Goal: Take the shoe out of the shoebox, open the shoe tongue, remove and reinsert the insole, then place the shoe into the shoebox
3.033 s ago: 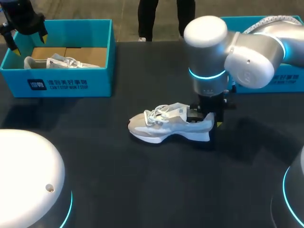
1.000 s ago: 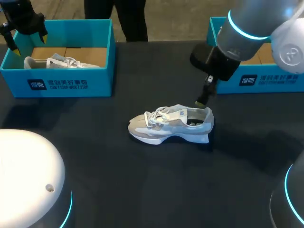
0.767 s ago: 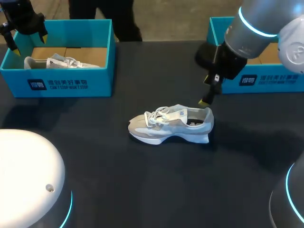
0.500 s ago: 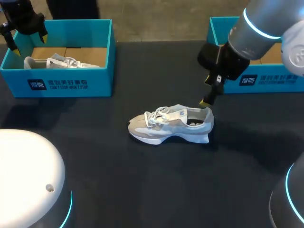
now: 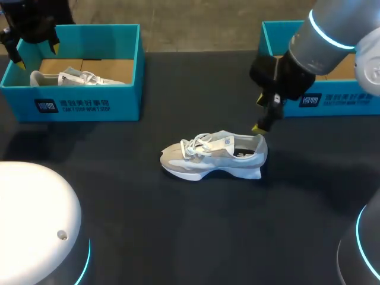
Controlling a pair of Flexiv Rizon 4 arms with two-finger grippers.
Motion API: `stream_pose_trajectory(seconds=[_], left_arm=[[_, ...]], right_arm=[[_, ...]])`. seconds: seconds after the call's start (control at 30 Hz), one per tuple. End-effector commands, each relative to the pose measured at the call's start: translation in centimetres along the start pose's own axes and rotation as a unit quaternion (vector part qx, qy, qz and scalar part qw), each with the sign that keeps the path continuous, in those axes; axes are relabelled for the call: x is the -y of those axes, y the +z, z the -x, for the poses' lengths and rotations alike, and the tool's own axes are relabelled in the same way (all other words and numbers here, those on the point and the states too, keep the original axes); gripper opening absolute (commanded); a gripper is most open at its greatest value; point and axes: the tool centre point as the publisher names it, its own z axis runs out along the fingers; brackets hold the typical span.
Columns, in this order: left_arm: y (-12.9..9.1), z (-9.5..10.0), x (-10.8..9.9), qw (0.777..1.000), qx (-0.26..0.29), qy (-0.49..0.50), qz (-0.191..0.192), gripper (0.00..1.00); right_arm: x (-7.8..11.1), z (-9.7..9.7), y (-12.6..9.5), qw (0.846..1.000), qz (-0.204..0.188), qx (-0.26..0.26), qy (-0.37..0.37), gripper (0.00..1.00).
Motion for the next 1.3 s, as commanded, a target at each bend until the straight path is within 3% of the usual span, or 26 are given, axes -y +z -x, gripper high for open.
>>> stream_pose_trajectory(seconds=[0.03, 0.4, 0.73, 0.93, 1.3], left_arm=[[-0.1, -0.1, 0.1, 1.0, 0.0, 0.0, 0.001, 1.0], [-0.1, -0.1, 0.1, 1.0, 0.0, 0.0, 0.001, 1.0], [-0.1, -0.1, 0.1, 1.0, 0.0, 0.0, 0.001, 1.0], [-0.1, -0.1, 0.1, 1.0, 0.0, 0.0, 0.001, 1.0], [-0.1, -0.1, 0.1, 1.0, 0.0, 0.0, 0.001, 1.0]], right_arm=[[2.1, 0.8, -0.3, 0.999, 0.027, -0.022, -0.022, 1.0], [6.3, 1.7, 1.3, 0.998, 0.037, -0.037, -0.043, 1.0], [10.0, 2.0, 2.7, 0.992, 0.11, -0.003, -0.066, 1.0], [12.0, 2.3, 4.2, 0.989, 0.133, 0.009, -0.066, 1.0], [14.1, 2.2, 7.1, 0.978, 0.193, -0.021, -0.071, 1.0]])
